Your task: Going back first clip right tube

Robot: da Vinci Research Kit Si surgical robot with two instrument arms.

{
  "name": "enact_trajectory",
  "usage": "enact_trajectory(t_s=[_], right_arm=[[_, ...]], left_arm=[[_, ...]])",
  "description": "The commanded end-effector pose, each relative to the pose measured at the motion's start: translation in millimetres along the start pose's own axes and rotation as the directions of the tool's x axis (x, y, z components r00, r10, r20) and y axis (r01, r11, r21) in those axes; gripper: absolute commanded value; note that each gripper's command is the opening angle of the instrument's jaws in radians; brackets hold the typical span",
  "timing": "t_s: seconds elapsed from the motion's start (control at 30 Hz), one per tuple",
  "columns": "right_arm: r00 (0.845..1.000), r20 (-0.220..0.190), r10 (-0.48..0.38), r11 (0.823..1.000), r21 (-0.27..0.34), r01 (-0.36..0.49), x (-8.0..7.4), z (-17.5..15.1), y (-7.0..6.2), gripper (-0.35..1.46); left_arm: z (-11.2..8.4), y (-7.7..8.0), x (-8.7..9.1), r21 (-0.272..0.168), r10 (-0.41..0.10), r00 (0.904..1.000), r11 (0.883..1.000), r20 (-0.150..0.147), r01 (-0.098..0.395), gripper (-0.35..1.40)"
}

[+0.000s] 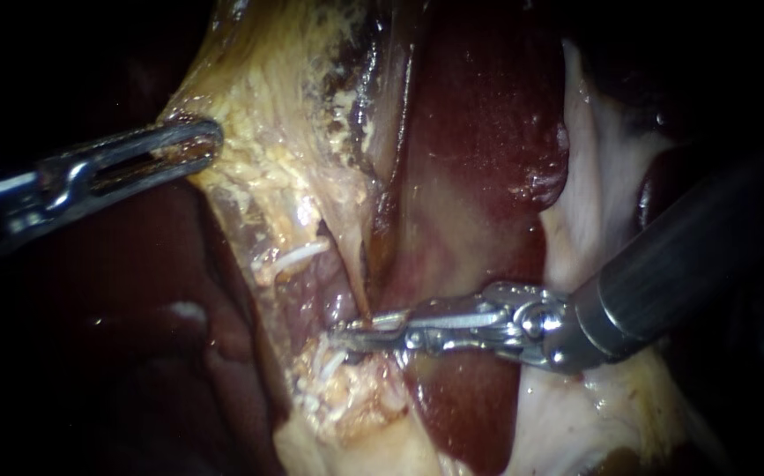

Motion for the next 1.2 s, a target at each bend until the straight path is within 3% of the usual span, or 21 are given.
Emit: enact_trajectory(t_s=[0.03, 0.13, 0.23, 0.3, 0.4, 0.47, 0.6, 0.8, 0.97, 1.2], right_arm=[[1.000, 0.004, 0.000, 1.000, 0.000, 0.000, 0.0, 0.0, 0.0, -0.35], [1.000, 0.004, 0.000, 1.000, 0.000, 0.000, 0.0, -0.1, 0.0, -0.29], [1.000, 0.004, -0.012, 1.000, 0.000, 0.012, 0.0, -0.1, 0.0, 0.35], [0.999, 0.002, -0.052, 0.999, 0.002, 0.052, 0.1, -0.1, 0.0, 0.51], [0.990, -0.028, -0.141, 0.989, 0.028, 0.142, 0.3, -0.1, 0.2, 0.60], [0.979, -0.064, -0.196, 0.979, 0.039, 0.198, 0.4, -0.2, 0.3, 0.60], [0.950, -0.069, -0.305, 0.951, 0.036, 0.307, 0.3, -0.6, 0.4, 0.60], [0.878, -0.071, -0.473, 0.879, 0.035, 0.476, 0.0, -2.5, 0.7, 0.60], [0.834, -0.075, -0.546, 0.834, 0.039, 0.550, 0.8, -5.1, 0.7, 0.60], [0.802, -0.088, -0.591, 0.802, 0.044, 0.596, 2.2, -8.5, 0.6, 0.60]], left_arm=[[0.0, 0.0, 0.0, 0.000, 0.000, 1.0000, 1.000, 0.000, 0.000, -0.35], [0.0, 0.0, 0.0, 0.000, 0.000, 1.0000, 1.000, 0.000, 0.000, -0.35], [0.0, 0.0, 0.0, 0.000, 0.000, 1.0000, 1.000, 0.000, 0.000, -0.35], [0.0, 0.0, 0.0, 0.000, 0.000, 1.0000, 1.000, 0.000, 0.000, -0.35], [0.0, 0.0, 0.0, 0.000, 0.000, 1.0000, 1.000, 0.000, 0.000, -0.35], [0.0, 0.0, 0.0, 0.000, 0.000, 1.0000, 1.000, 0.000, 0.000, -0.35], [0.0, 0.1, 0.1, 0.000, 0.001, 1.0000, 1.000, 0.000, -0.001, -0.35], [-0.1, 0.2, 0.1, 0.001, 0.001, 1.0000, 1.000, 0.000, -0.001, -0.35], [-0.1, 0.2, 0.1, 0.001, 0.001, 1.0000, 1.000, 0.000, -0.001, -0.35], [-0.1, 0.2, 0.1, 0.001, 0.001, 1.0000, 1.000, 0.000, -0.001, -0.35]])
